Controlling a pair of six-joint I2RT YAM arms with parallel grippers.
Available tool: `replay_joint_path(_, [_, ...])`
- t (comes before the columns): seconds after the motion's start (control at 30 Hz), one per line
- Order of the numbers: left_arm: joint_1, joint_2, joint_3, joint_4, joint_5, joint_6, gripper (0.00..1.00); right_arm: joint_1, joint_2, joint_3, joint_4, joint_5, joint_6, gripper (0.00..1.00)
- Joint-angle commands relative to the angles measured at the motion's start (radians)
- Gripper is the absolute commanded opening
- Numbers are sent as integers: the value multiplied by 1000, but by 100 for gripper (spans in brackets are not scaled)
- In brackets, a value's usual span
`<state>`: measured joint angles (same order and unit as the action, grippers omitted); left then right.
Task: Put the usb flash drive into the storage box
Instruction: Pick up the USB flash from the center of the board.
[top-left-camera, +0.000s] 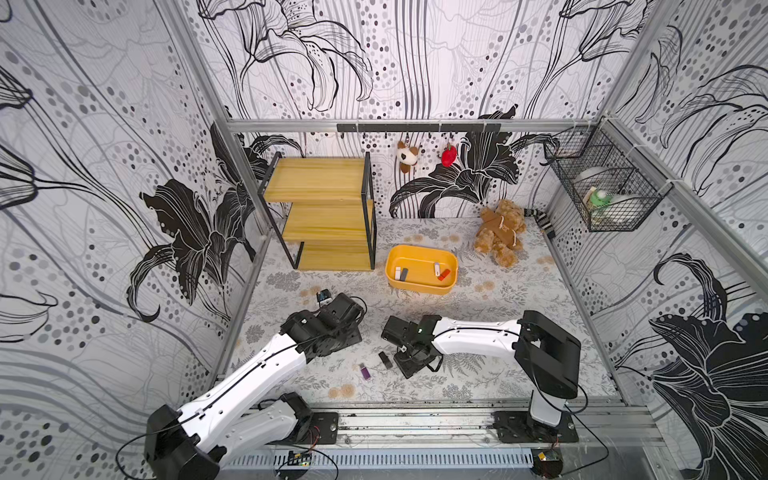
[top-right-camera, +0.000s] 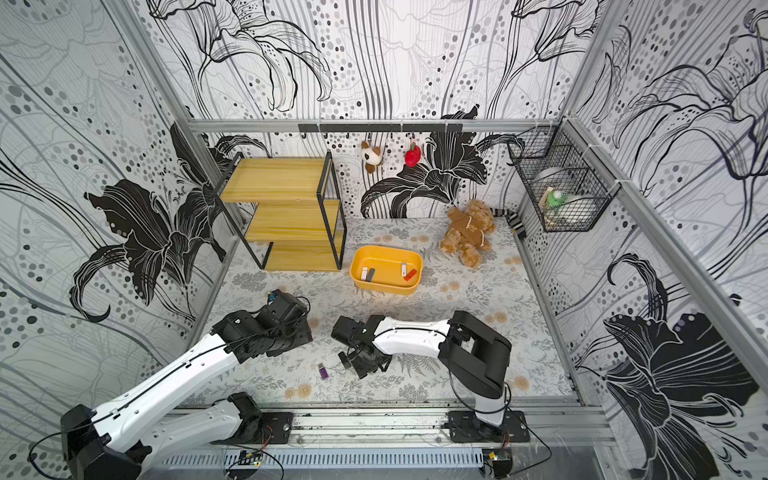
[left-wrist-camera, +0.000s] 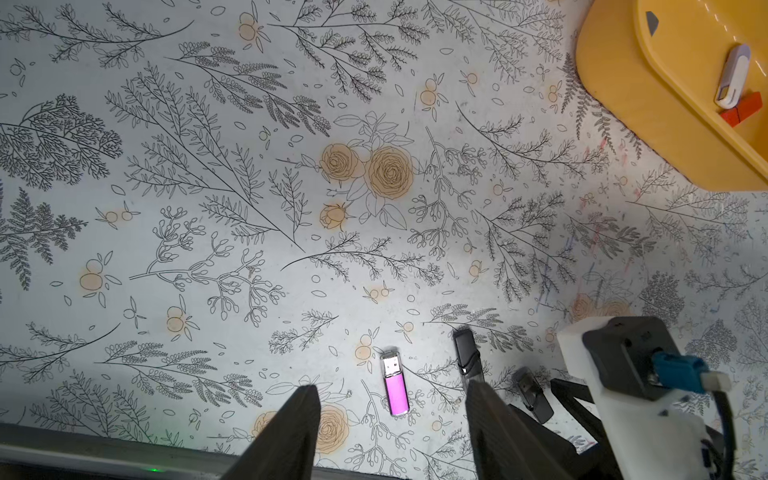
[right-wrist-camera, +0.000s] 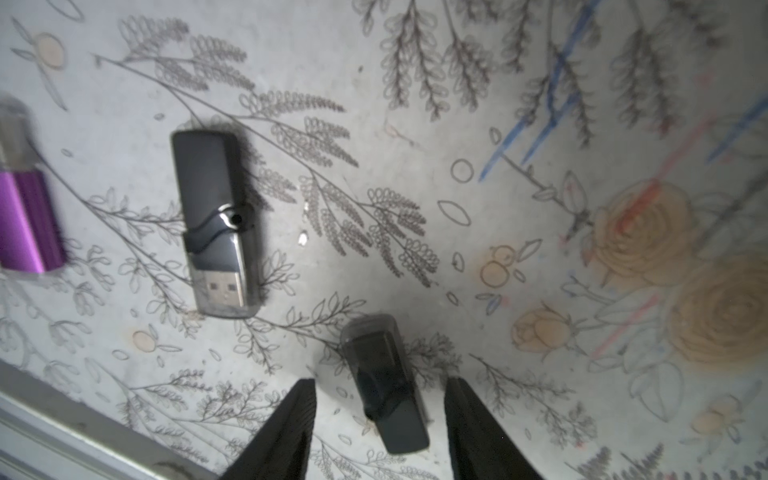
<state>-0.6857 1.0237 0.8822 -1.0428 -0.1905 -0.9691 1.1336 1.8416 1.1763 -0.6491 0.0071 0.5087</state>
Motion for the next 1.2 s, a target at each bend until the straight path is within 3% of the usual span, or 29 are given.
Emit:
replay_joint_path(0.0, [-6,-5,-11,9,1,-7,61,5,26,8,-21,2,9,52])
replay_joint_path(0.3, [-22,-4,-22,8,-1,-19,61,6,34,-3,-13,-4,16,37])
replay_joint_path(0.67, [-76,-14,-83,29,15,-75,61,6,39,-8,-33,16,36,0])
replay_joint_path(0.9, [-176,9,-137,78,32,-156,62,-18,-22,-21,-70,102,112,0])
replay_joint_path(1.17, [-258,81,-192,179,65,-221,60,-178,-220,-176,-15,96,150,0])
